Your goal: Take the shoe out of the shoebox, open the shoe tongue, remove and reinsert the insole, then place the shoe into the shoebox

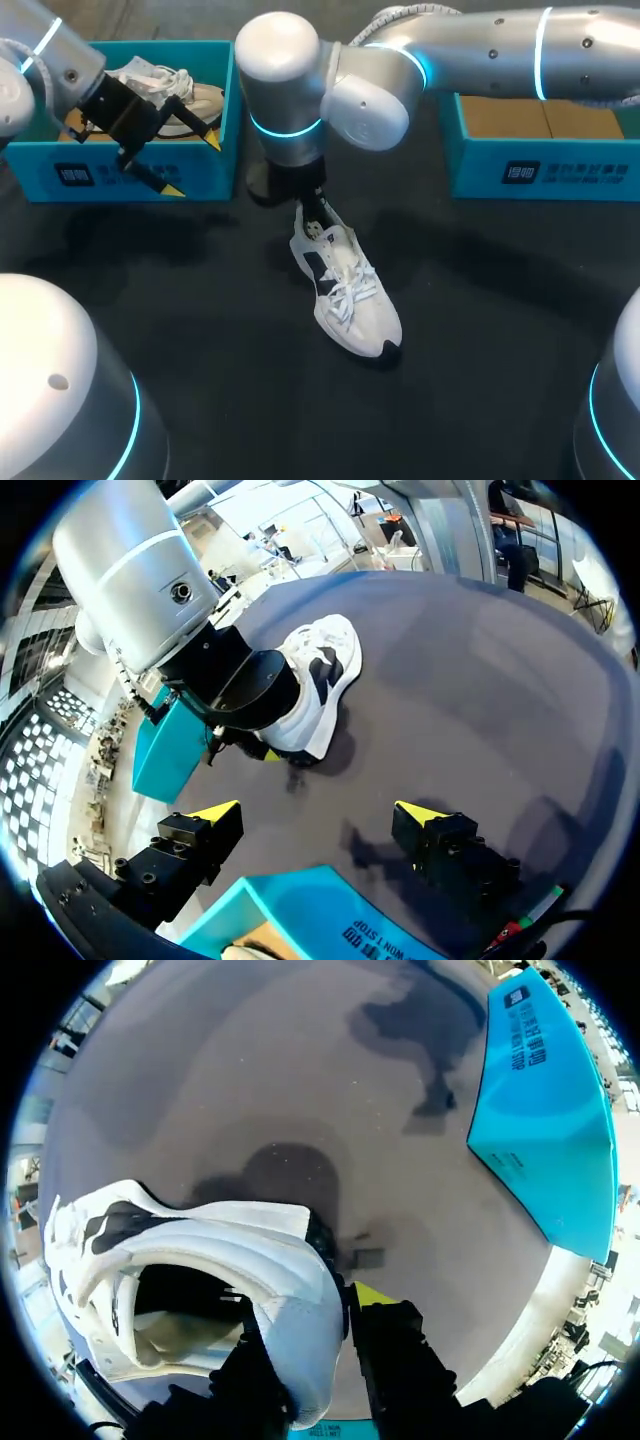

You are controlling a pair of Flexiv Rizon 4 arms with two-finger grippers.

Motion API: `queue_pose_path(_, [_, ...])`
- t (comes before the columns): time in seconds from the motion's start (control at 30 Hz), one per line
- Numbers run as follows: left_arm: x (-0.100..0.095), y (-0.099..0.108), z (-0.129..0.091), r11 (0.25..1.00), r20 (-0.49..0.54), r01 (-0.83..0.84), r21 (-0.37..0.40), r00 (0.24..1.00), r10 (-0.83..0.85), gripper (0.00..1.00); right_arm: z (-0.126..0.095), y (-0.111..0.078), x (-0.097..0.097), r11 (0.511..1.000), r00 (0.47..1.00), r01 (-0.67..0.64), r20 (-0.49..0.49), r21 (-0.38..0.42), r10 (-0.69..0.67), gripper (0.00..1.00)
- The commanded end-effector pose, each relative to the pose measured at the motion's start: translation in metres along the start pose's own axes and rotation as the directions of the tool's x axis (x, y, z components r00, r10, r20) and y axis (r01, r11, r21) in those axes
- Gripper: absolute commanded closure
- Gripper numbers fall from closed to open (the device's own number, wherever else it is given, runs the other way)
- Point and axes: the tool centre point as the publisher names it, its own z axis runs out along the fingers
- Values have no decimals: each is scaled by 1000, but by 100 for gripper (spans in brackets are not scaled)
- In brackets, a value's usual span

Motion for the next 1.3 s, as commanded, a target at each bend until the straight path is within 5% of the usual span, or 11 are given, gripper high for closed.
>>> queue_pose_path(0.03, [0, -1, 0, 1000, -1, 0, -2, 1000, 0, 0, -14, -1, 2, 1000, 1000, -8, 7, 28, 8, 100])
queue_pose_path(0.43, [0, -1, 0, 1000, -1, 0, -2, 1000, 0, 0, -48, -24, 3, 995, 997, -64, 38, 73, 61, 100])
queue_pose_path(0.9, [0, -1, 0, 1000, -1, 0, -2, 1000, 0, 0, -135, -66, -1, 983, 989, -110, 111, 146, 94, 100])
queue_pose_path(1.3, [0, -1, 0, 1000, -1, 0, -2, 1000, 0, 0, -178, -88, 1, 976, 992, -110, 81, 188, 96, 100])
